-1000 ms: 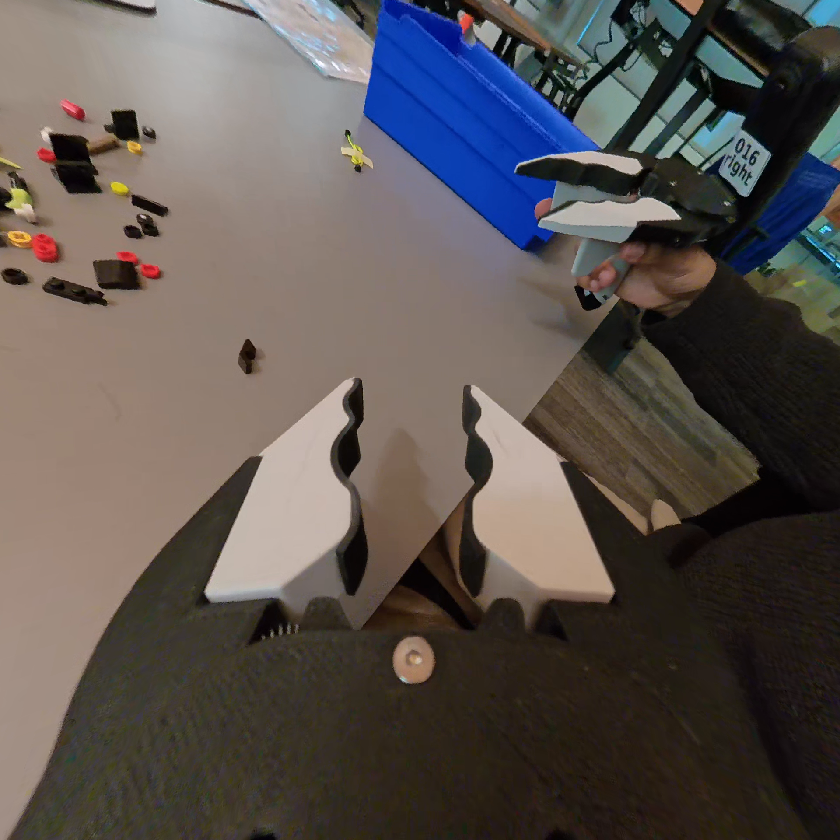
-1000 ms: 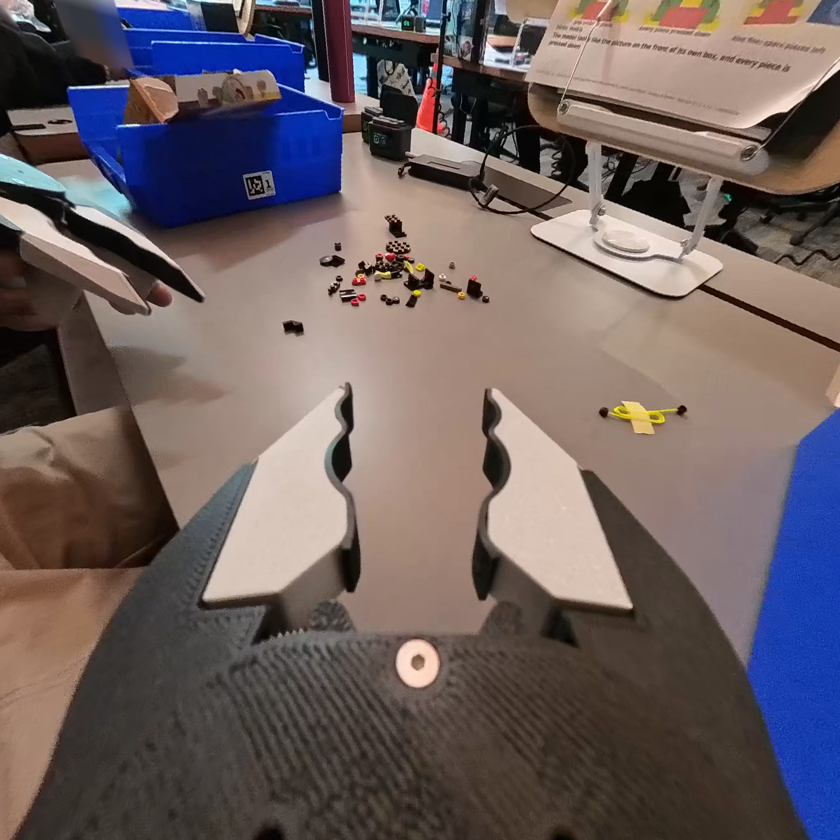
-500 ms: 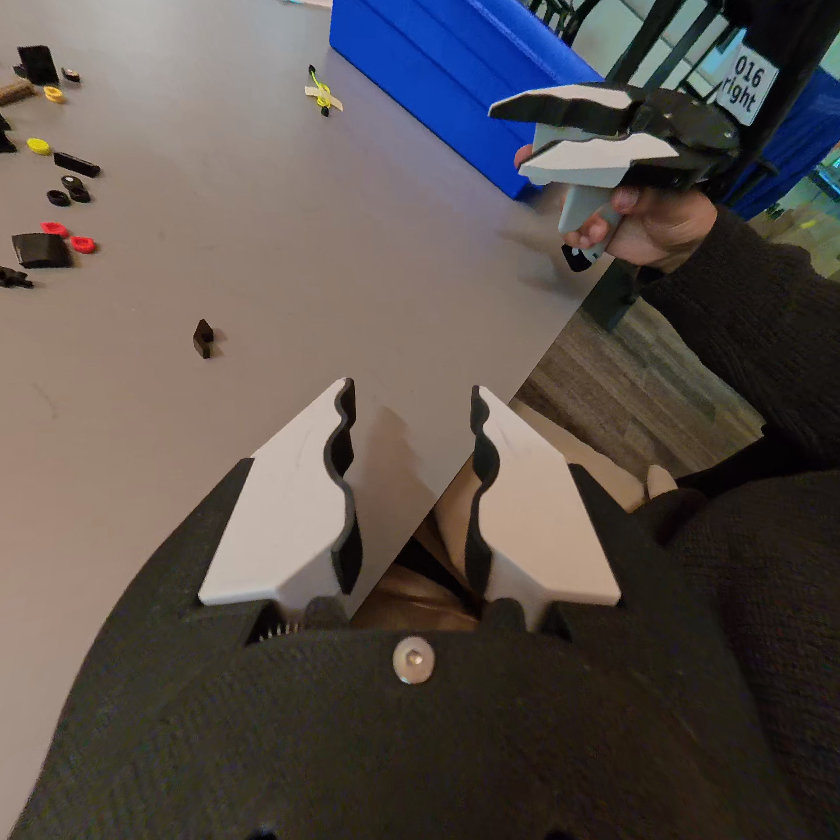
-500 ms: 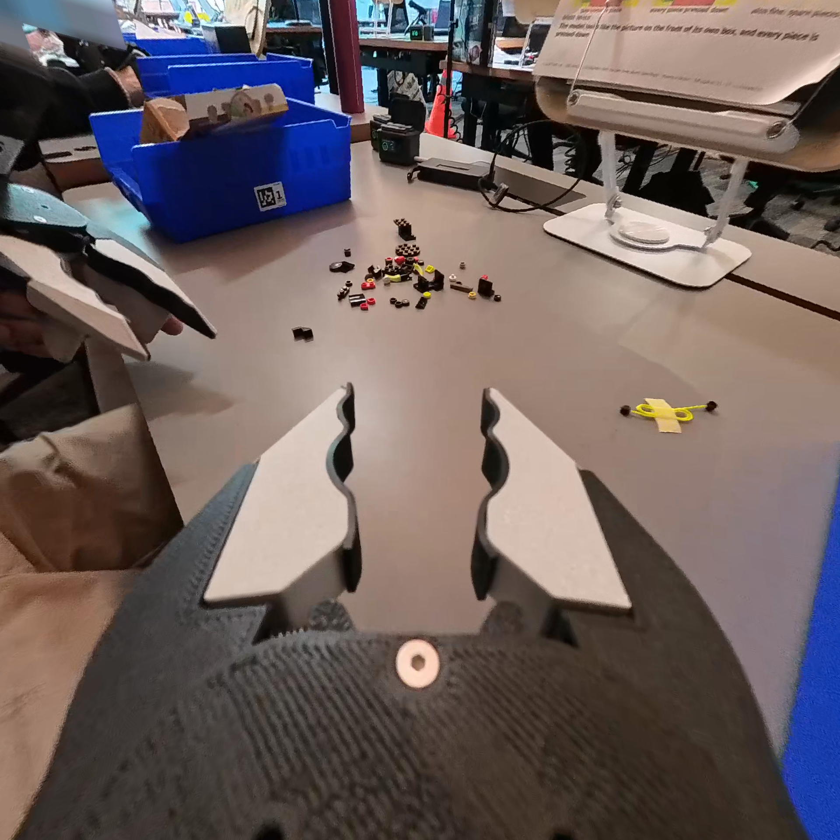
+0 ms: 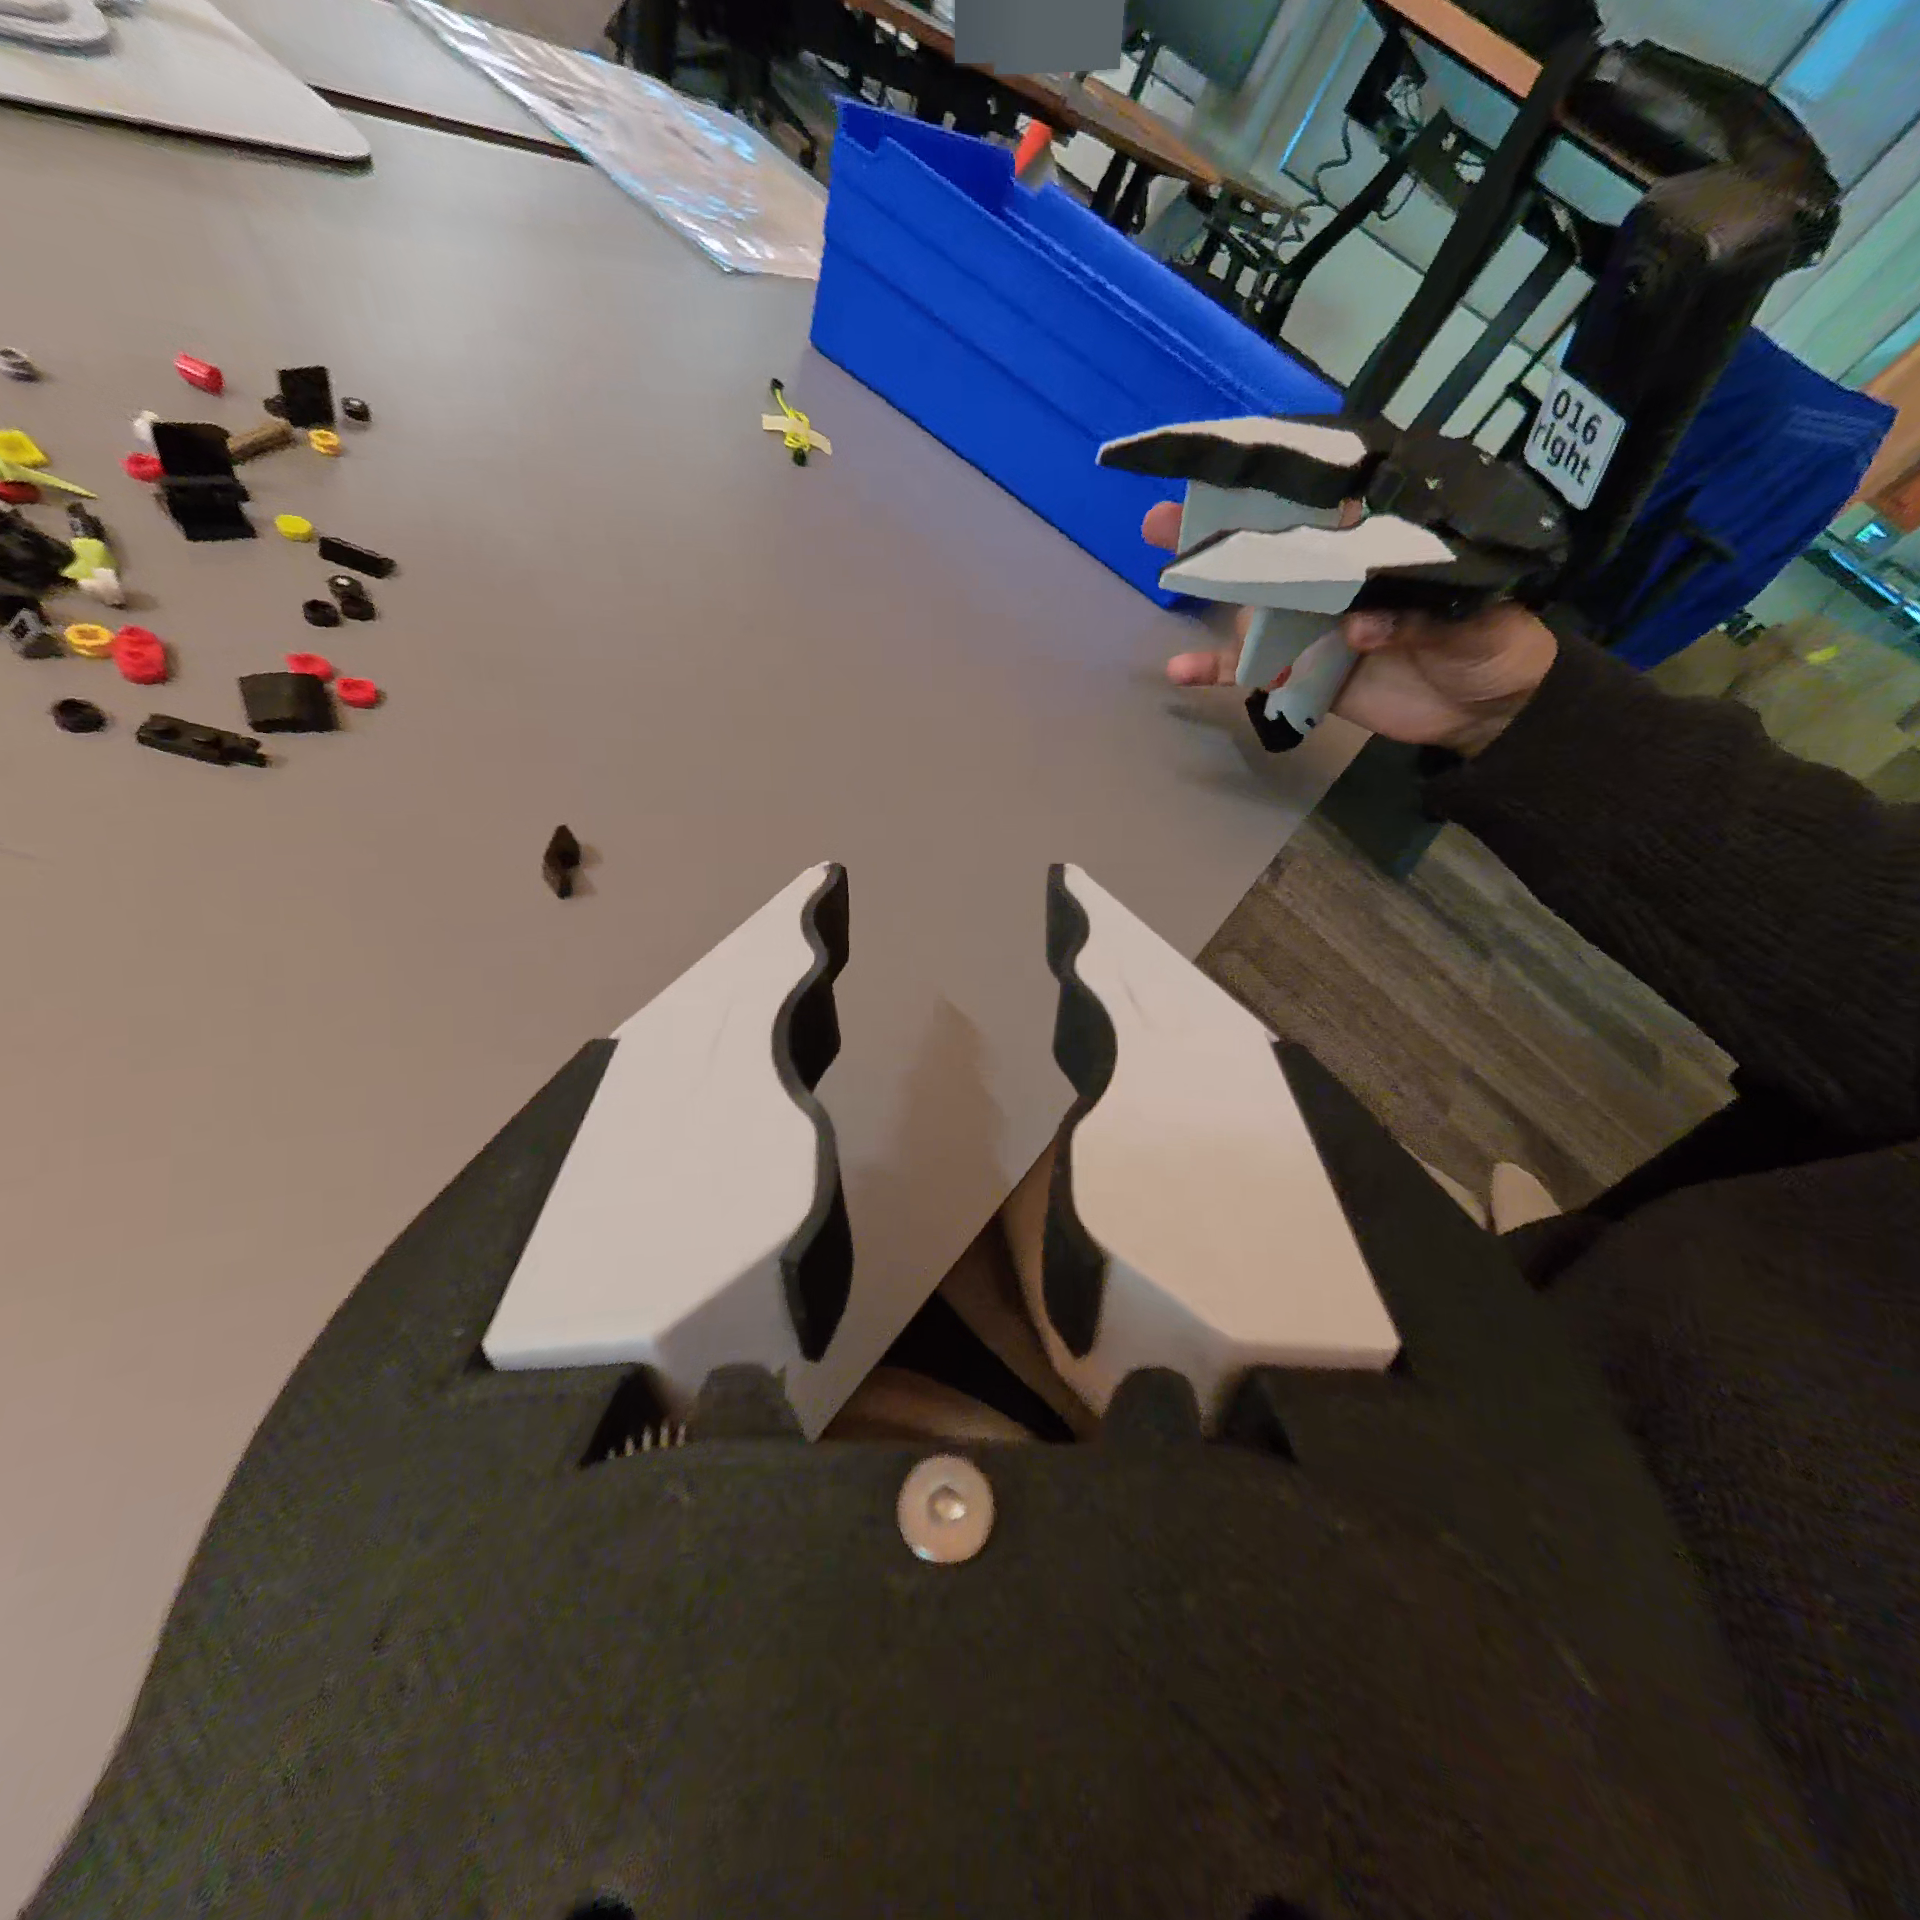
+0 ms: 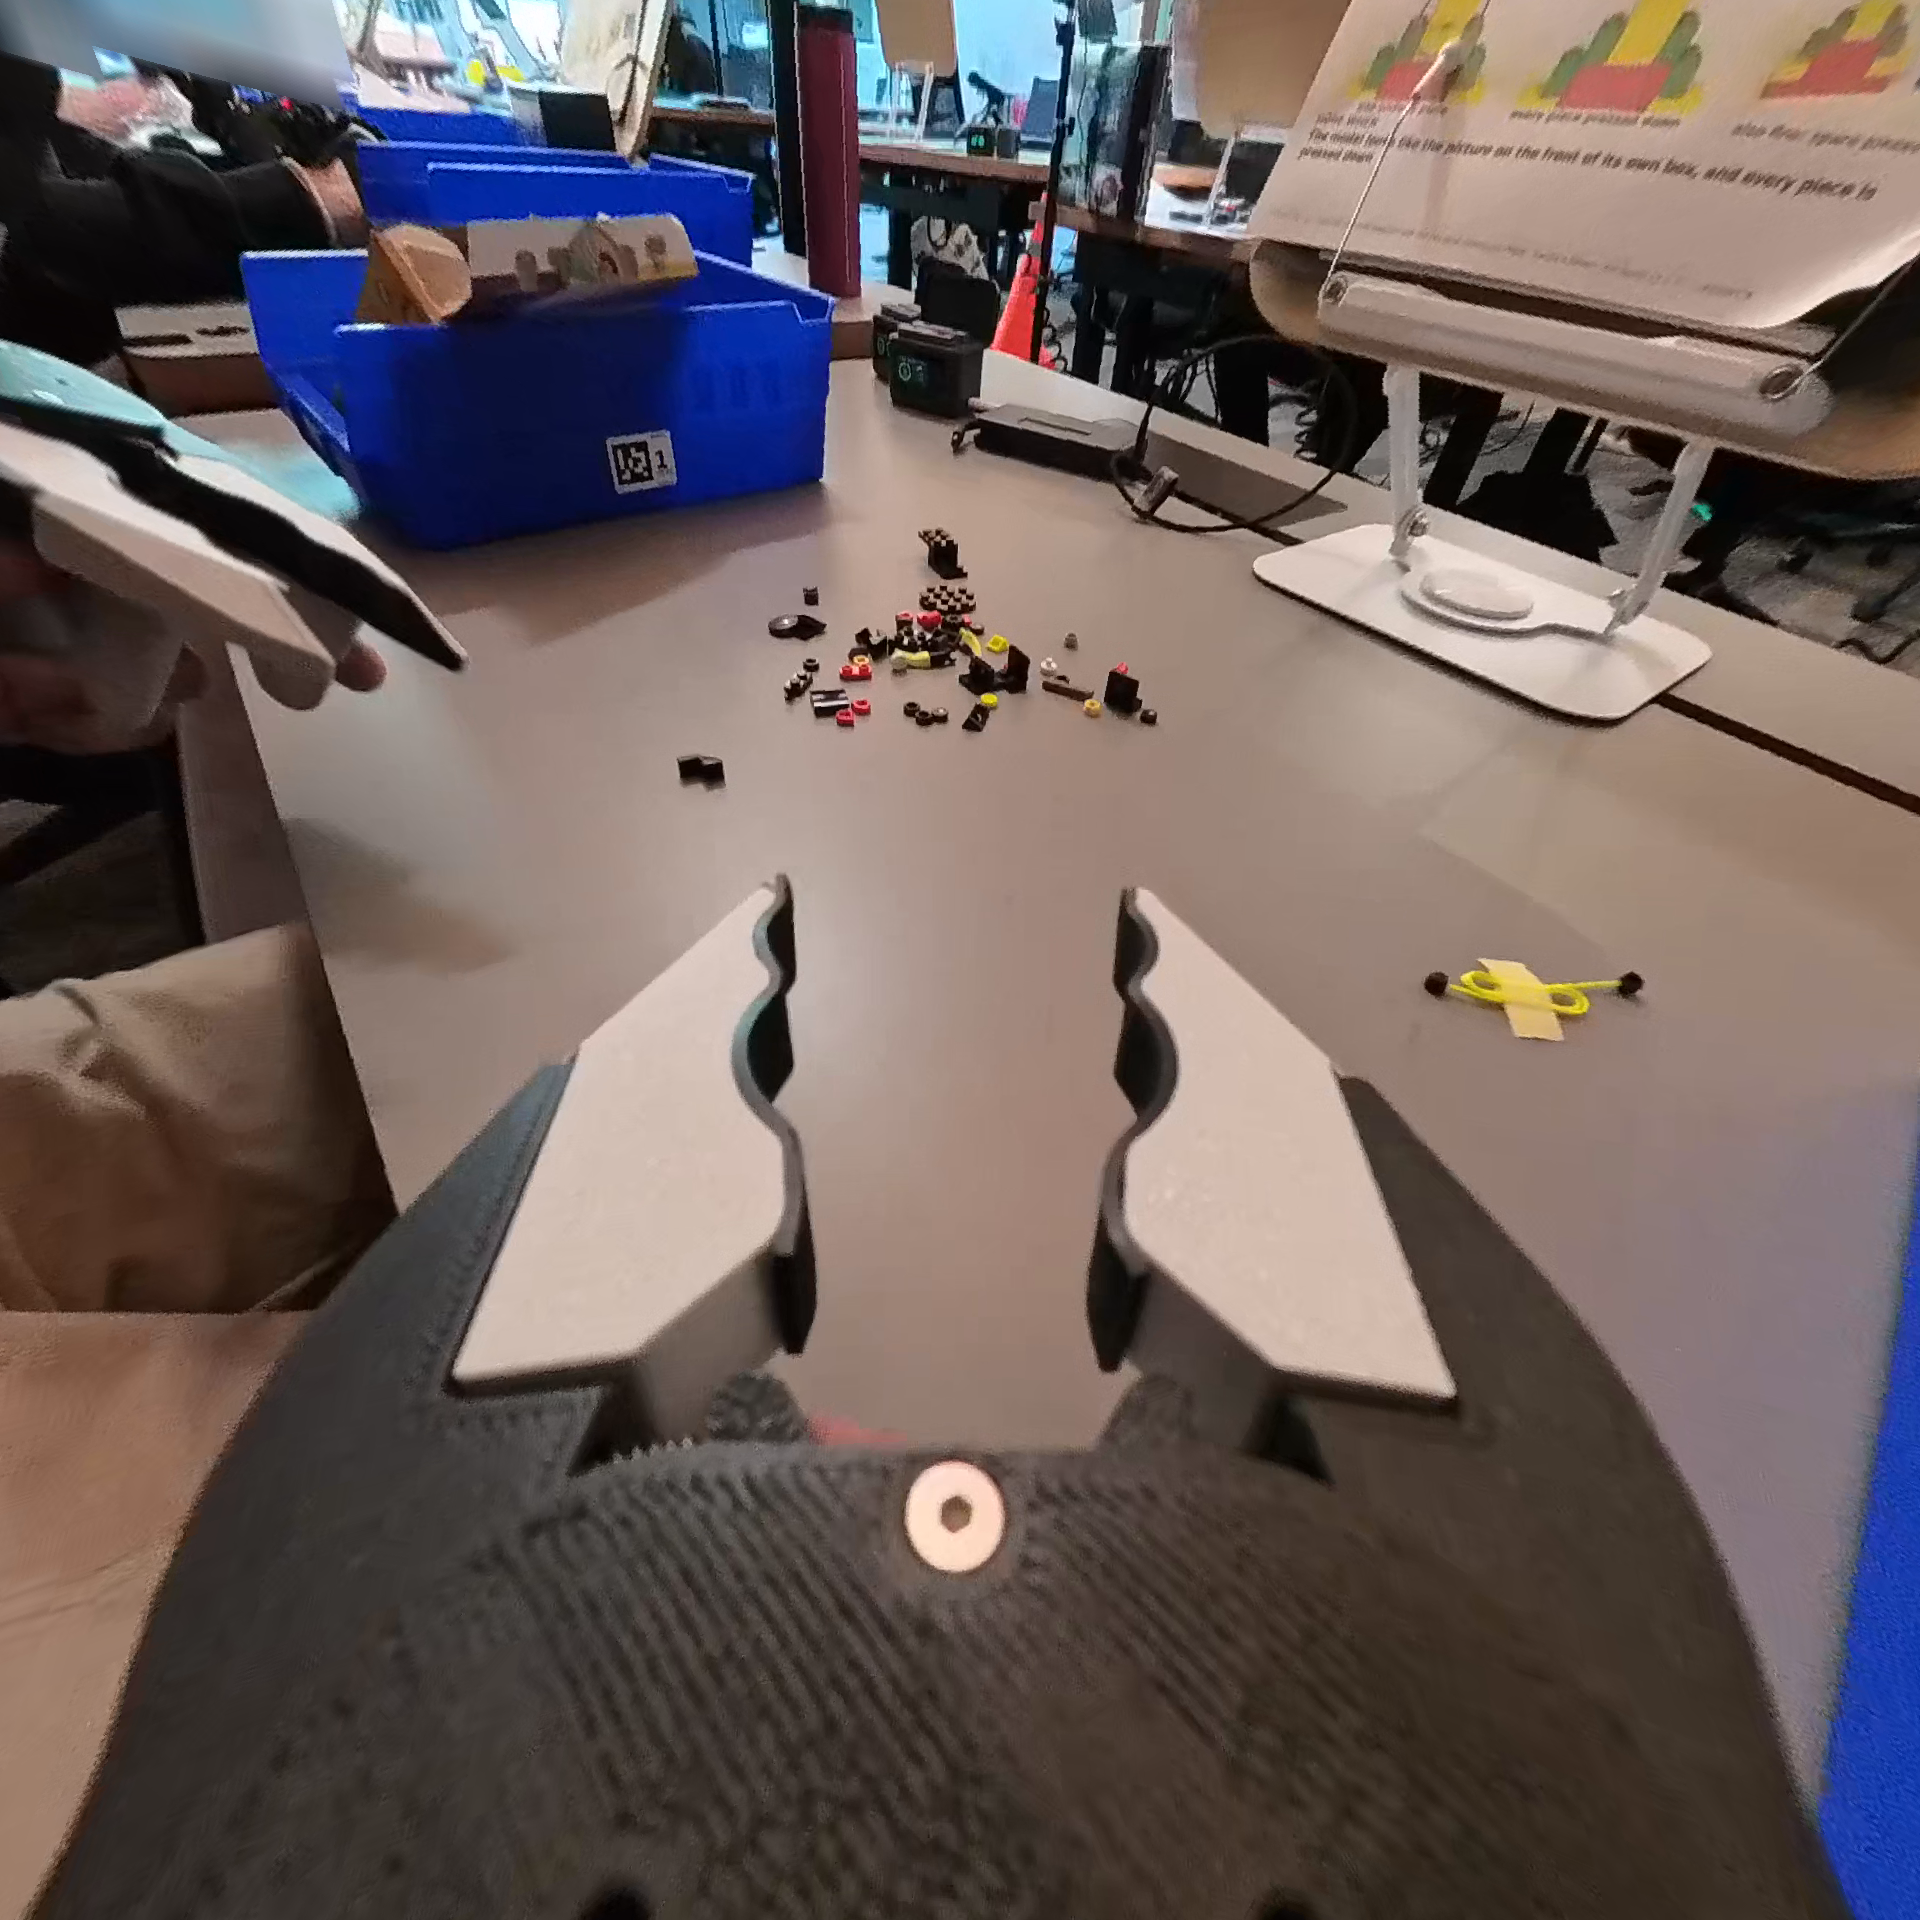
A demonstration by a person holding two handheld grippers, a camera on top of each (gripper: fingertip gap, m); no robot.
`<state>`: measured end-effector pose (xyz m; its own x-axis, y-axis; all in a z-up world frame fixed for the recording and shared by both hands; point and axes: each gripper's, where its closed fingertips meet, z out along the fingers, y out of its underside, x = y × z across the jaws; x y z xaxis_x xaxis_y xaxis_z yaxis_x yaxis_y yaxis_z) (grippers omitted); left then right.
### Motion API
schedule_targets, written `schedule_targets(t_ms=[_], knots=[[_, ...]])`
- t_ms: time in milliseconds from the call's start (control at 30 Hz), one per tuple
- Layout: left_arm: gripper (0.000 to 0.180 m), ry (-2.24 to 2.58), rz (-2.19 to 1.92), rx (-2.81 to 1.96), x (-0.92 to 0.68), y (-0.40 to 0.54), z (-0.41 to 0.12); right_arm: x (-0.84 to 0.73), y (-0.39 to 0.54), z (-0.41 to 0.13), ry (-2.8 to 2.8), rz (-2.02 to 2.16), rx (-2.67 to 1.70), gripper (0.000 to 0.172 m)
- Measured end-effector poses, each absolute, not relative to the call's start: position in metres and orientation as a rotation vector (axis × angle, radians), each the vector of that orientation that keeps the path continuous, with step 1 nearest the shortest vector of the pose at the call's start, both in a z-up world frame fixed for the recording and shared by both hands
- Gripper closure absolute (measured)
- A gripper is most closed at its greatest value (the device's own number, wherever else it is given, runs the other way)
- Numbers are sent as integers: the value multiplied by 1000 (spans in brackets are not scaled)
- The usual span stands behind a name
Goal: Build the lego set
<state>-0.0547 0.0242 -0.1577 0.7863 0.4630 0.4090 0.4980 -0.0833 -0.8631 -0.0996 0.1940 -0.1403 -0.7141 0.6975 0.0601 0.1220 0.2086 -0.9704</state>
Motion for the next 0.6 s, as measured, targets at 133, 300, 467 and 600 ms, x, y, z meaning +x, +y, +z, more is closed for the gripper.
schedule_targets(t_ms=[133,300,467,600], knots=[[154,-807,-38,-1712,-58,17,-162,-99,196,-140,-1993,1520,-756,106],[158,-823,13,-1744,-64,7,-167,-102,190,-145,-2008,1550,-794,94],[145,-868,34,-1732,-77,-4,-171,-95,171,-156,-2054,1579,-732,70],[149,-882,174,-1734,-103,-21,-177,-105,163,-149,-2031,1673,-742,71]])
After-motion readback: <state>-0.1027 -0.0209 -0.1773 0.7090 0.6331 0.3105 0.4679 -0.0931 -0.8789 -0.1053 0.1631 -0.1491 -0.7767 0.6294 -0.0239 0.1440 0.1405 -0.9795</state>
